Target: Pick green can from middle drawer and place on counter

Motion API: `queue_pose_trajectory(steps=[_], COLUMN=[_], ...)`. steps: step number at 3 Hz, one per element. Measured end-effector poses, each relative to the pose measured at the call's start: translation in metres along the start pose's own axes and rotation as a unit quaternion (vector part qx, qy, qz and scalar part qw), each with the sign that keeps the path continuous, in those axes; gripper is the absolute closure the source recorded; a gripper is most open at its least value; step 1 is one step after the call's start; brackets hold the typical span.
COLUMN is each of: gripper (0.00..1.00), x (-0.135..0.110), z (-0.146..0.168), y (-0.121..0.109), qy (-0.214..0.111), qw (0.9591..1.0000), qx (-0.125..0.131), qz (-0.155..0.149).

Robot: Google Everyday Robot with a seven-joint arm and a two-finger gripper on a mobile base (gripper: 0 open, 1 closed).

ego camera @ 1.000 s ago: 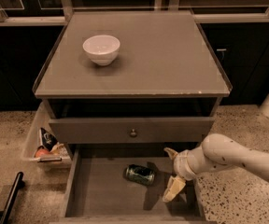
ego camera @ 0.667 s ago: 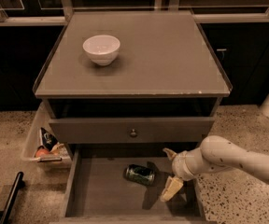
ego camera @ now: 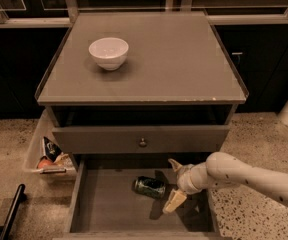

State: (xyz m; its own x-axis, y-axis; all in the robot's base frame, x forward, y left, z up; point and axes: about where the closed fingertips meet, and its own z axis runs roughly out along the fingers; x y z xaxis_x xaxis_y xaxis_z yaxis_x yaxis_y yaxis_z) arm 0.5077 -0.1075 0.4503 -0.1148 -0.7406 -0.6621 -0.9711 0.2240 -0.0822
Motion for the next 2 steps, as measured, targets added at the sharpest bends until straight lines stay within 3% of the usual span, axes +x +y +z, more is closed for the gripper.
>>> queue_pose_trajectory(steps=[2], gripper=[0.00], x=[0.006], z=[0.051], y=[-0.008], qy=[-0.013], qw=[0.9999], qx=[-0.004], qz=[-0.006])
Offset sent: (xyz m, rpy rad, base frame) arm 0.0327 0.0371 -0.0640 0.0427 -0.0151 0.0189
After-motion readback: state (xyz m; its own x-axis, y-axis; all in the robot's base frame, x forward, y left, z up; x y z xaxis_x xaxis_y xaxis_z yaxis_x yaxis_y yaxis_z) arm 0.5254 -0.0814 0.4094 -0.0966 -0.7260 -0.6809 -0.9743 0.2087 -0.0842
